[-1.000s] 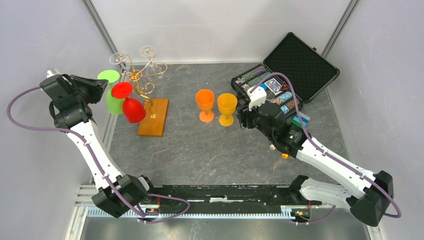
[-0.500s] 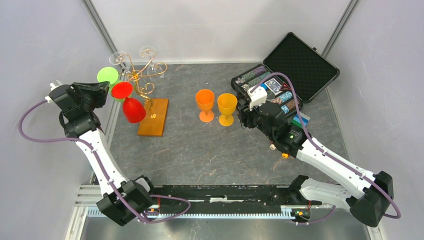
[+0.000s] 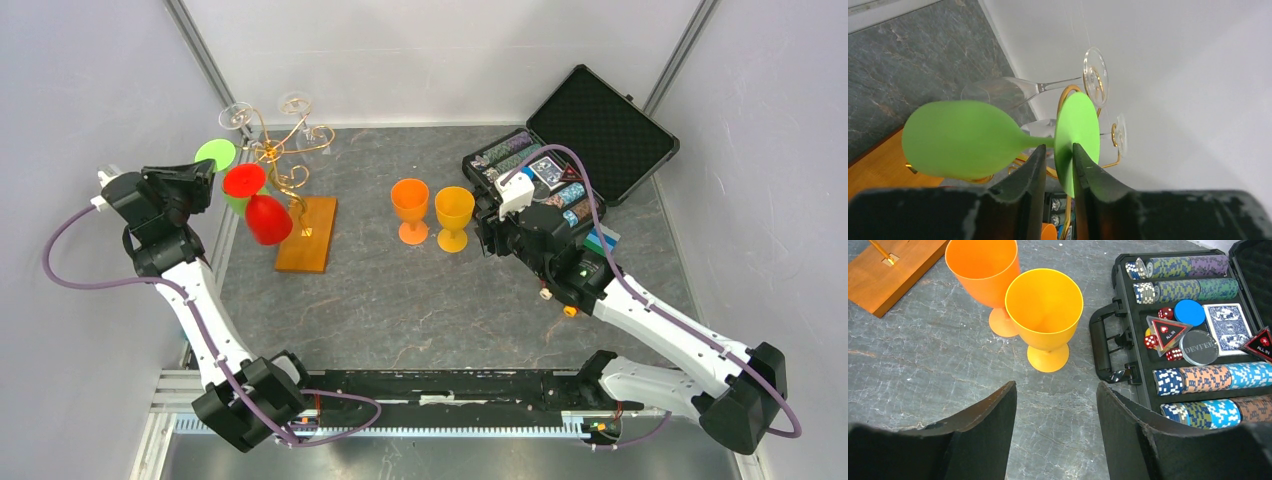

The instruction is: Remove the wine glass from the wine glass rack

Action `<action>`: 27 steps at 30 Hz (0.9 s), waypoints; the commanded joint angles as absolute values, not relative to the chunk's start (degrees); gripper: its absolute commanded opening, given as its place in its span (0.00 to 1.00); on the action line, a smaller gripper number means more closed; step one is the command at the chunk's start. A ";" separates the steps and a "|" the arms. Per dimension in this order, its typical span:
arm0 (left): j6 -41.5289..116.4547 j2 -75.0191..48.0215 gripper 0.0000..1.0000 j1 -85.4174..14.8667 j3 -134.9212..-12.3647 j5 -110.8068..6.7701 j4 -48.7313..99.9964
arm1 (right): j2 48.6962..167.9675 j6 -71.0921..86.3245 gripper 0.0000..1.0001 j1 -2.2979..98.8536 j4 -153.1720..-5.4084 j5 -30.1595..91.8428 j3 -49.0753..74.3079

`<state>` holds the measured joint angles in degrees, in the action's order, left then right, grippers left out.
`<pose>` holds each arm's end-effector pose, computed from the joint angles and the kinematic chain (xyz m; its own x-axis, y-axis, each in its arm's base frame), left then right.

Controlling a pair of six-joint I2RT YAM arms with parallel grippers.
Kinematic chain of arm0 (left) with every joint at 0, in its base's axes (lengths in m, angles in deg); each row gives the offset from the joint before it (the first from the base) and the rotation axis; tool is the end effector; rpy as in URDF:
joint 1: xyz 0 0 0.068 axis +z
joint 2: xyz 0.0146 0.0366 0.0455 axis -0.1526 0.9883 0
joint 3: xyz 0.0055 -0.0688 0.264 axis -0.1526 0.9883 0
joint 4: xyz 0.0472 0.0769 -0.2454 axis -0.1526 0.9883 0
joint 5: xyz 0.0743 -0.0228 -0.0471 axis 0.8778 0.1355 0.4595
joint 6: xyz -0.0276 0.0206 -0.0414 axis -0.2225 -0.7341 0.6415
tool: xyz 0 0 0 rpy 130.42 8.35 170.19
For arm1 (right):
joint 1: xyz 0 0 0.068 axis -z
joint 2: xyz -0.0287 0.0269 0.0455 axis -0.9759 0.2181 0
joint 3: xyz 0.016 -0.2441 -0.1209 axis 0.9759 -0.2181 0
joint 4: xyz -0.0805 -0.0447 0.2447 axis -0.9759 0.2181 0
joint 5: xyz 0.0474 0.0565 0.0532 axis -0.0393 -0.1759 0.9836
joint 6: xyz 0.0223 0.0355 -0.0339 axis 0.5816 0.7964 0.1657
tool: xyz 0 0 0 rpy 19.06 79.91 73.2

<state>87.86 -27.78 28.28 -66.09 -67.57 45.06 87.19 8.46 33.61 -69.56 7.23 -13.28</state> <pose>0.1976 0.1313 0.3941 0.1208 -0.9207 -0.3710 -0.2805 0.3269 -0.9025 0.1807 0.1596 0.3198 -0.3148 -0.1243 -0.9410 -0.4414 0.8968 0.0292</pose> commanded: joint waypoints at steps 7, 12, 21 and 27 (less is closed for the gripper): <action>85.84 -31.02 0.05 28.54 -67.97 -61.86 45.94 | 86.59 8.43 0.64 33.91 -71.93 7.64 -13.62; 85.21 -31.27 0.03 28.56 -70.14 -61.61 47.68 | 86.70 8.39 0.64 33.98 -72.26 7.47 -13.80; 90.90 -30.01 0.02 28.54 -67.46 -66.62 39.24 | 86.67 8.31 0.63 34.33 -72.63 7.55 -14.15; 96.30 -28.51 0.02 28.52 -64.15 -69.09 29.54 | 86.95 8.36 0.63 34.43 -72.85 7.76 -14.14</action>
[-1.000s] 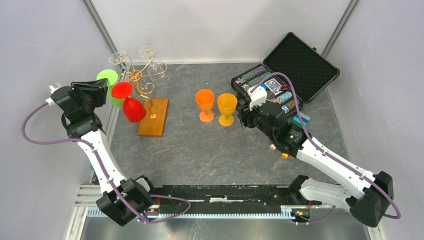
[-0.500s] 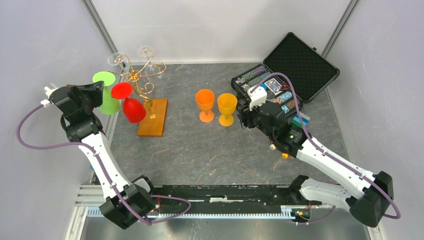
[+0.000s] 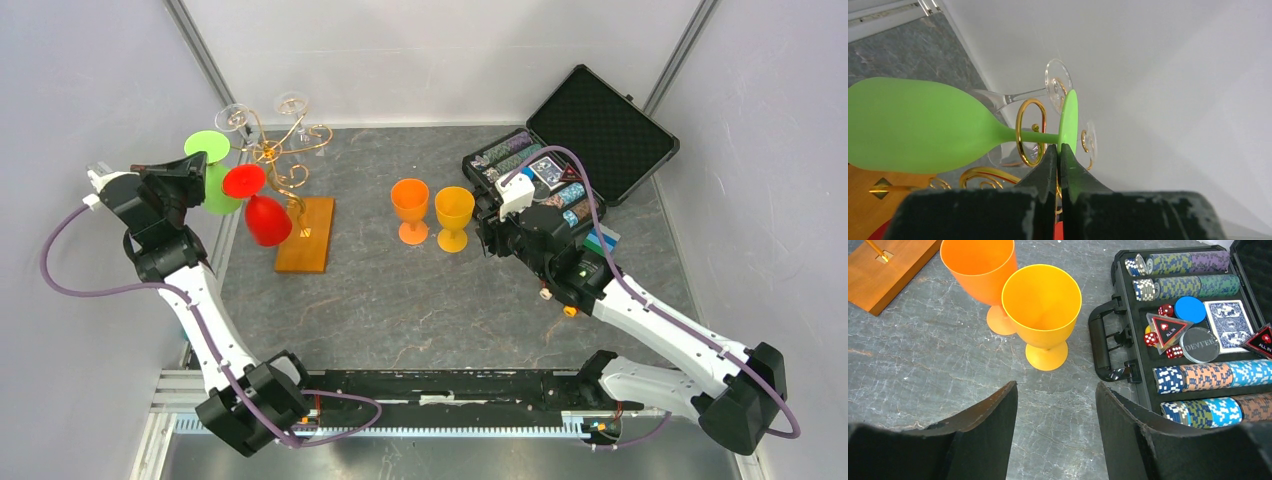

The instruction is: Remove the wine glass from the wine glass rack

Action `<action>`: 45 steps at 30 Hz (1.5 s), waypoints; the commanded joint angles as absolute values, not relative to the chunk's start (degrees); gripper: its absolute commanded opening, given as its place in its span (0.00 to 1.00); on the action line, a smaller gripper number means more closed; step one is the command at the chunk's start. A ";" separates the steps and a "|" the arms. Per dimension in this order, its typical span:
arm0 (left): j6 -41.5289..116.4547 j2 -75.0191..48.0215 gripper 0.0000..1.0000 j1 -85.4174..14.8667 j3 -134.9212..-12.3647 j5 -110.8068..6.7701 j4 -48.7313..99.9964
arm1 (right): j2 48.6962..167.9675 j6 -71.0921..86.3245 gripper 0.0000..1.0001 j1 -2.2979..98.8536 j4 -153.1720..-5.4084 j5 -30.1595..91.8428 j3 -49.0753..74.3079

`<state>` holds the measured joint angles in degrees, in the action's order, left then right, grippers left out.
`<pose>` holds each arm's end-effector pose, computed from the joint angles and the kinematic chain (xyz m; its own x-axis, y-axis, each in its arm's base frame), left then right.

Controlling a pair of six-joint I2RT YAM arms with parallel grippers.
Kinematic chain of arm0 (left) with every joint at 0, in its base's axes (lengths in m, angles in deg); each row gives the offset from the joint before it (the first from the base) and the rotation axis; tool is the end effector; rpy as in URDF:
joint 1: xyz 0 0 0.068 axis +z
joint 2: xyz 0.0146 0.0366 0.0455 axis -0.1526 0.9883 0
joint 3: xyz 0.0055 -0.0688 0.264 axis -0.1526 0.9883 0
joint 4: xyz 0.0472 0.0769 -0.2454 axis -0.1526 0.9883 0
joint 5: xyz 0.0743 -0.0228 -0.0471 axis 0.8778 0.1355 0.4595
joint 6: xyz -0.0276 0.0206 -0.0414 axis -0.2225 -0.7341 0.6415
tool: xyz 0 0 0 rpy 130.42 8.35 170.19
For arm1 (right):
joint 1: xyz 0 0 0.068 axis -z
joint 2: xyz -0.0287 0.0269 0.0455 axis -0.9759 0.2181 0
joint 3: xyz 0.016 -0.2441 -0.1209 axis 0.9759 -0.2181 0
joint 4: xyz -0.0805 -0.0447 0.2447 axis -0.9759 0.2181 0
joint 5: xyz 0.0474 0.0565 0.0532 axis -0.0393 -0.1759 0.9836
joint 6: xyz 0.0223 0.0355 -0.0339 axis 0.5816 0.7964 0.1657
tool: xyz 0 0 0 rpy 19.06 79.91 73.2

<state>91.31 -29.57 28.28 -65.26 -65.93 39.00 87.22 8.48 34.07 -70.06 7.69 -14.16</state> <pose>0.1925 0.1286 0.4068 0.1961 -0.9072 -0.3723 -0.1939 0.3363 -0.9216 0.1819 0.1584 0.3151 -0.3217 -0.1265 -0.9383 -0.4406 0.8972 0.0301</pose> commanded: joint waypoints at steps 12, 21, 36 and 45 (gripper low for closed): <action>98.43 -27.53 0.02 28.42 -64.20 -70.94 28.59 | 87.23 8.51 0.63 34.65 -72.84 7.84 -13.98; 98.15 -25.39 0.02 26.83 -65.19 -73.84 27.97 | 87.40 8.37 0.63 34.84 -72.85 7.69 -13.80; 94.99 -27.86 0.02 26.79 -66.35 -61.52 32.17 | 86.10 8.22 0.63 35.22 -72.23 7.12 -13.71; 95.83 -24.40 0.02 26.73 -67.59 -60.72 29.40 | 85.69 8.27 0.63 35.22 -72.19 7.12 -14.06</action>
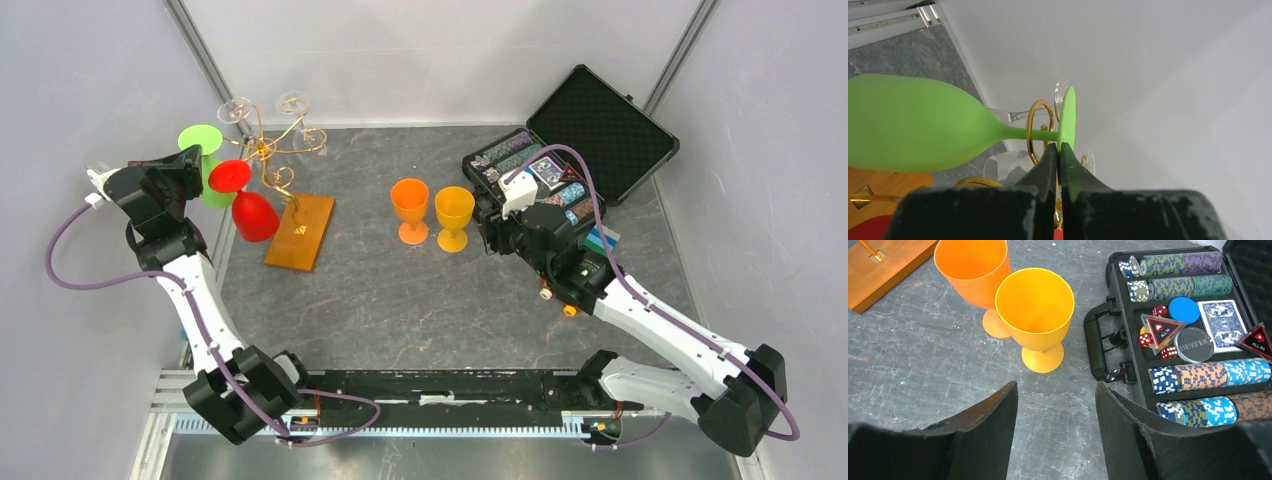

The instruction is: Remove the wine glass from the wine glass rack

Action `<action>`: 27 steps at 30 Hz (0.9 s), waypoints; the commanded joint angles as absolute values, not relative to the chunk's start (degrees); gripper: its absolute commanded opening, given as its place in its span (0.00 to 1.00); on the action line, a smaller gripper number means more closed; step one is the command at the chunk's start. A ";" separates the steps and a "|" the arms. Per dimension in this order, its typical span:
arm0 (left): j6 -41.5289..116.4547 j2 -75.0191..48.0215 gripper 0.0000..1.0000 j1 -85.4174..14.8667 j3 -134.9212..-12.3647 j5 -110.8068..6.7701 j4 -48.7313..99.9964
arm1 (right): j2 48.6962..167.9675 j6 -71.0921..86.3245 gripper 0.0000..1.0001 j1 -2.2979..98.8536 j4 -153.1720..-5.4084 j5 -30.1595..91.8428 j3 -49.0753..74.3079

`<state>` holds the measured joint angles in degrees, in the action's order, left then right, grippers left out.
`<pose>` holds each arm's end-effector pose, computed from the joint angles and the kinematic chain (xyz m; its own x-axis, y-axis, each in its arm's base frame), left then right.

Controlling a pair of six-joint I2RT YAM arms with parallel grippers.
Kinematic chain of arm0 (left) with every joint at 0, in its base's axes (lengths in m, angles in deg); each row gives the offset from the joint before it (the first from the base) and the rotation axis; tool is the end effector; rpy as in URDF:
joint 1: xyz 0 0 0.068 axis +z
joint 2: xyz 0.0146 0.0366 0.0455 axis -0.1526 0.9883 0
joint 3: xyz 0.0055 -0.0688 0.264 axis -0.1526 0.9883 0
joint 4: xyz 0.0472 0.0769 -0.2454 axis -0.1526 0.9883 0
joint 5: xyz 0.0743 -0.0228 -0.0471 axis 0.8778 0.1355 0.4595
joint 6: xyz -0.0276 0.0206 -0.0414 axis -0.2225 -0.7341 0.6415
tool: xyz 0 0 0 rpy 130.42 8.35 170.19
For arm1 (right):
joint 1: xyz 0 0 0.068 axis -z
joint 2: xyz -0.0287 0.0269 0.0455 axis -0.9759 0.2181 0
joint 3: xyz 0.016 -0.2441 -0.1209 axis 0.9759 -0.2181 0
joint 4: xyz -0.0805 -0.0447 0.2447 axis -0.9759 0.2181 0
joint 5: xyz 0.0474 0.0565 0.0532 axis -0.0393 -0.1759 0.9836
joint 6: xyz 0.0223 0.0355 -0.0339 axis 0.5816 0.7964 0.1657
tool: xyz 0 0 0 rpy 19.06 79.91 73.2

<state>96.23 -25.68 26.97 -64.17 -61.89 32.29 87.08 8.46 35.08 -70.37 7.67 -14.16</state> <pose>0.2125 0.1394 0.3974 0.2617 -0.9143 -0.3091 -0.1699 0.2716 -0.9473 0.1845 0.1550 0.3162 -0.3183 -0.1161 -0.9409 -0.4247 0.9048 0.0320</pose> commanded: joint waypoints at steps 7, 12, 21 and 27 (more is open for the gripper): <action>95.06 -19.81 0.02 25.87 -70.44 -65.91 27.91 | 86.02 7.96 0.64 35.22 -72.17 7.12 -14.15; 95.13 -17.42 0.02 25.22 -71.42 -67.94 25.65 | 86.47 8.11 0.63 35.22 -72.22 7.03 -14.15; 91.42 -19.42 0.02 24.90 -74.56 -71.89 32.09 | 86.99 8.86 0.63 35.22 -72.22 6.74 -14.15; 86.36 -21.64 0.02 25.19 -77.37 -71.38 41.56 | 87.24 8.34 0.63 35.23 -72.16 6.24 -13.98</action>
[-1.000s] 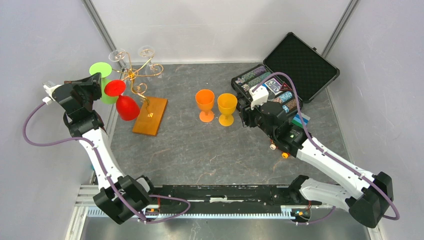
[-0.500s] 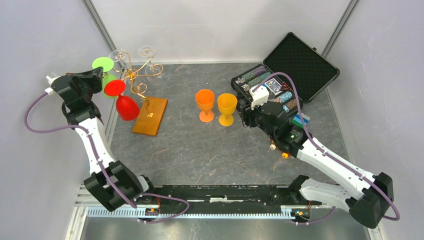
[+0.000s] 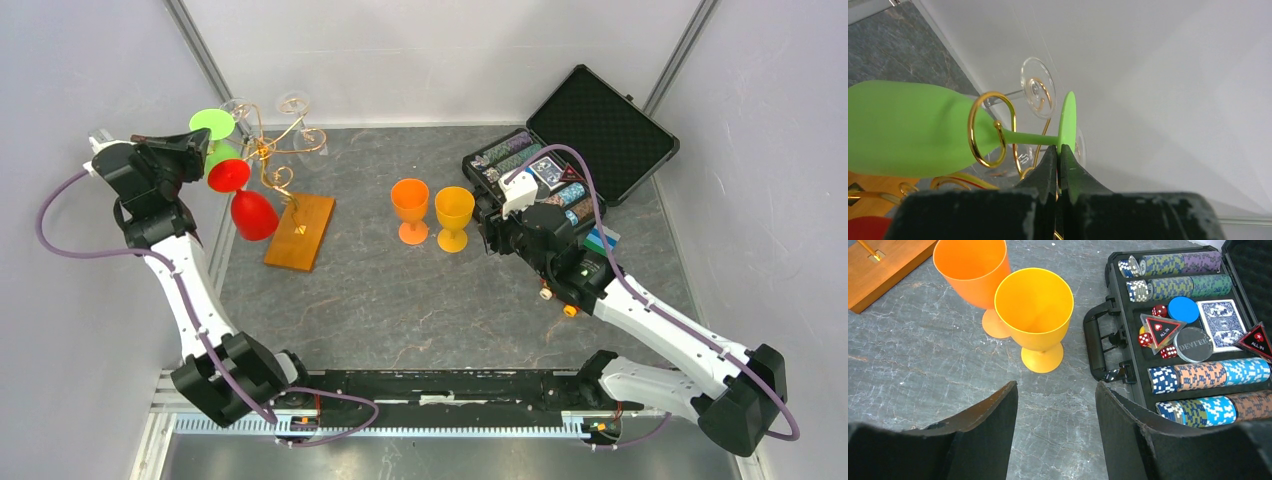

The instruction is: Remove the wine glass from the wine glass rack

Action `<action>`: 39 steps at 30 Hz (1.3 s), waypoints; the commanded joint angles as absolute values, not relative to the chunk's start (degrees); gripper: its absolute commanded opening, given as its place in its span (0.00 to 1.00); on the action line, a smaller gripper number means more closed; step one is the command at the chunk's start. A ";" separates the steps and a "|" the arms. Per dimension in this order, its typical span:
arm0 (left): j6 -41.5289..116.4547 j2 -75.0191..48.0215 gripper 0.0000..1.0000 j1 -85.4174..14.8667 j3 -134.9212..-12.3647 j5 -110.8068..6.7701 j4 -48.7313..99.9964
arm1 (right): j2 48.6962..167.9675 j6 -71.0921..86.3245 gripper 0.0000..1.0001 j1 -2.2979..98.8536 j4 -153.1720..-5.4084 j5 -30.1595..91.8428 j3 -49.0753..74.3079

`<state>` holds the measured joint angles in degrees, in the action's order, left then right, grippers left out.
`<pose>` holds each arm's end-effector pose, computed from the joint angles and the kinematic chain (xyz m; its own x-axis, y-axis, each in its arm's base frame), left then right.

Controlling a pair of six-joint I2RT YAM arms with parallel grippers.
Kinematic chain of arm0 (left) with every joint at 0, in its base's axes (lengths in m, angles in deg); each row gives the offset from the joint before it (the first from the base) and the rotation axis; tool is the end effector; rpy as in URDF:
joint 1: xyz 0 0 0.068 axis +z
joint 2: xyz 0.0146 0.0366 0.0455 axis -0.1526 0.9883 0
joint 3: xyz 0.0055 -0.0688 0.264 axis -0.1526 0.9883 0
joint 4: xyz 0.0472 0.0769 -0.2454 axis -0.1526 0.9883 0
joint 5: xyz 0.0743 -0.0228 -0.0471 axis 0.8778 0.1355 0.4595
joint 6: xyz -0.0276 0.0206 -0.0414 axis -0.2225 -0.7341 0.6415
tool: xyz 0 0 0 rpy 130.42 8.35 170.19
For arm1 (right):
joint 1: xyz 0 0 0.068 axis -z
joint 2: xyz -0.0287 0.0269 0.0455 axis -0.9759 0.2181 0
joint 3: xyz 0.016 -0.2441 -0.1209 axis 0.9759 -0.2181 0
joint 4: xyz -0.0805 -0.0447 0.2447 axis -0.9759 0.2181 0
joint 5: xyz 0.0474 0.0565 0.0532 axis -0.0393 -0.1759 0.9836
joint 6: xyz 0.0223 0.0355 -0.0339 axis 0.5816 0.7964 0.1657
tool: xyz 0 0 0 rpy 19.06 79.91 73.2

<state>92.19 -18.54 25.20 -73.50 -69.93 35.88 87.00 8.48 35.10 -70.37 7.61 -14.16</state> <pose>0.2406 0.1433 0.4173 0.0888 -0.9311 -0.3537 -0.1413 0.3397 -0.9298 0.1843 0.1547 0.3165 -0.3174 -0.1148 -0.9413 -0.4235 0.9053 0.0324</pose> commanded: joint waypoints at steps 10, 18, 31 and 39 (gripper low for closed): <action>83.24 -24.02 0.02 26.98 -78.14 -68.02 48.51 | 87.82 8.18 0.63 35.22 -72.27 6.36 -14.17; 80.66 -27.44 0.02 27.08 -80.41 -61.28 53.86 | 87.91 8.24 0.63 35.21 -72.18 6.42 -14.08; 71.51 -33.22 0.02 27.00 -94.20 -51.23 62.75 | 88.70 10.59 0.63 35.30 -70.59 8.43 -11.77; 72.16 -30.56 0.02 25.51 -109.80 -67.47 61.64 | 89.12 12.28 0.68 35.26 -70.33 14.09 -7.08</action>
